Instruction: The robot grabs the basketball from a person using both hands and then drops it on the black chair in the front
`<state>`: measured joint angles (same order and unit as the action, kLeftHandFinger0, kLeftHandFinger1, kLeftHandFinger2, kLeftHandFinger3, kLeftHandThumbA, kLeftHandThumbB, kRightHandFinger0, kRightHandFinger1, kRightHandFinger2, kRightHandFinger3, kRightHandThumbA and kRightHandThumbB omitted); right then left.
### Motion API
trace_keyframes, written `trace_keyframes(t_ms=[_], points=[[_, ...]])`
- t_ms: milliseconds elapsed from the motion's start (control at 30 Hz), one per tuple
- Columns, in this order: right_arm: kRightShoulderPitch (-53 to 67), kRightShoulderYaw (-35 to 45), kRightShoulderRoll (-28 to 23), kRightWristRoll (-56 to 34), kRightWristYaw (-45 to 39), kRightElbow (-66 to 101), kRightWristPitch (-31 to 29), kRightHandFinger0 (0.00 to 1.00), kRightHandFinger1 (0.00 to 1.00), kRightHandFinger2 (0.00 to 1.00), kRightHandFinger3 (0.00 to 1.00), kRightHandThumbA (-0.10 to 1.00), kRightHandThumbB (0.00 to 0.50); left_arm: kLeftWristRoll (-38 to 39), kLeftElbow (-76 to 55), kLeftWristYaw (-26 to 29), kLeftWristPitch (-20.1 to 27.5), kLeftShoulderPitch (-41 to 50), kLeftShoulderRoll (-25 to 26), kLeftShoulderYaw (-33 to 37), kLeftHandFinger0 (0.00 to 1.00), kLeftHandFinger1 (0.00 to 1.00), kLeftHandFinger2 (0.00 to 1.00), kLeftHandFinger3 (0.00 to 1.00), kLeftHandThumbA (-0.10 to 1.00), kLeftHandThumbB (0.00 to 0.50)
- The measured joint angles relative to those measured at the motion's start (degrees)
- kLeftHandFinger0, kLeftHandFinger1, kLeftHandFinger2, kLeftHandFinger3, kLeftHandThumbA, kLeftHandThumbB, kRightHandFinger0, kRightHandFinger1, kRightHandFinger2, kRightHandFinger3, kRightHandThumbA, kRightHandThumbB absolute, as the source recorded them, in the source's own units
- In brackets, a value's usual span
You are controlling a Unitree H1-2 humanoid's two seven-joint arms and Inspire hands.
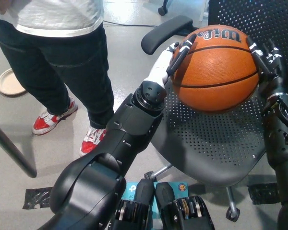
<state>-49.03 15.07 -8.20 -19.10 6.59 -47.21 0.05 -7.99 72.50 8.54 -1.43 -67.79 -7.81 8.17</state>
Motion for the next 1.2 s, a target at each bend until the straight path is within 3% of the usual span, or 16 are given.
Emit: trace_keyframes(t_ms=[67,167,300,400,467,600,733,933,1000,1067,1133,1200], points=[[-0.9,-1.0,-0.8,0.9,0.1,-1.6,-1.3,1.0,1.0,1.0,1.0,1.0,0.262,0.2,0.0,-0.7,0.1,-0.2,0.3,-0.1,1.0,1.0,1.0,1.0,1.0,0.385],[-3.1,-1.8,-2.1,2.4,0.5,-3.5,-2.2,1.0,1.0,1.0,1.0,1.0,0.245,0.8,0.0,-2.1,0.1,-0.4,0.9,-0.5,1.0,1.0,1.0,1.0,1.0,0.426],[-6.1,-2.2,-3.4,3.4,0.7,-4.0,-3.0,1.0,1.0,1.0,1.0,1.0,0.235,1.3,-0.3,-4.0,0.2,-1.2,1.9,-1.0,1.0,1.0,1.0,1.0,1.0,0.44],[-8.4,-2.1,-3.9,3.7,0.7,-4.0,-5.0,1.0,1.0,1.0,1.0,1.0,0.311,1.6,-1.0,-5.7,1.2,-2.1,2.9,-1.0,1.0,1.0,1.0,1.0,1.0,0.457],[-9.3,-1.8,-3.9,3.7,0.7,-4.0,-5.9,1.0,1.0,1.0,1.0,1.0,0.283,1.8,-1.3,-6.6,1.9,-2.5,3.4,-1.1,1.0,1.0,1.0,1.0,1.0,0.478],[-9.9,-0.8,-4.5,3.7,0.7,-3.8,-6.9,1.0,1.0,1.0,1.0,1.0,0.289,2.3,-1.8,-8.1,3.0,-2.6,5.1,-1.9,1.0,1.0,1.0,1.0,1.0,0.467],[-9.8,0.4,-5.1,3.7,0.8,-2.1,-7.7,1.0,1.0,1.0,1.0,1.0,0.353,2.7,-2.1,-9.2,3.4,-2.6,7.5,-2.9,1.0,1.0,1.0,1.0,1.0,0.46],[-9.5,1.8,-5.7,3.8,1.3,3.0,-8.7,1.0,1.0,1.0,1.0,1.0,0.358,2.9,-4.6,-11.0,4.2,-1.3,11.4,-3.1,1.0,1.0,1.0,1.0,1.0,0.439],[-9.2,1.8,-5.8,4.0,1.6,5.3,-8.9,1.0,1.0,1.0,1.0,1.0,0.358,3.1,-6.1,-11.7,4.3,-0.7,12.3,-3.5,1.0,1.0,1.0,1.0,1.0,0.498],[-8.7,1.8,-5.8,4.2,2.0,9.1,-8.8,1.0,1.0,1.0,1.0,1.0,0.328,3.4,-7.8,-12.6,4.4,-0.3,13.3,-3.9,1.0,1.0,1.0,1.0,1.0,0.5],[-8.0,1.8,-5.8,4.6,2.3,14.0,-8.4,1.0,1.0,1.0,1.0,1.0,0.299,4.0,-10.8,-13.6,4.3,0.6,14.3,-4.8,1.0,1.0,1.0,1.0,1.0,0.441],[-7.4,1.7,-5.8,4.8,2.4,18.0,-8.1,1.0,1.0,1.0,1.0,1.0,0.279,4.9,-14.6,-14.9,4.3,2.0,15.0,-5.7,1.0,1.0,1.0,1.0,1.0,0.429]])
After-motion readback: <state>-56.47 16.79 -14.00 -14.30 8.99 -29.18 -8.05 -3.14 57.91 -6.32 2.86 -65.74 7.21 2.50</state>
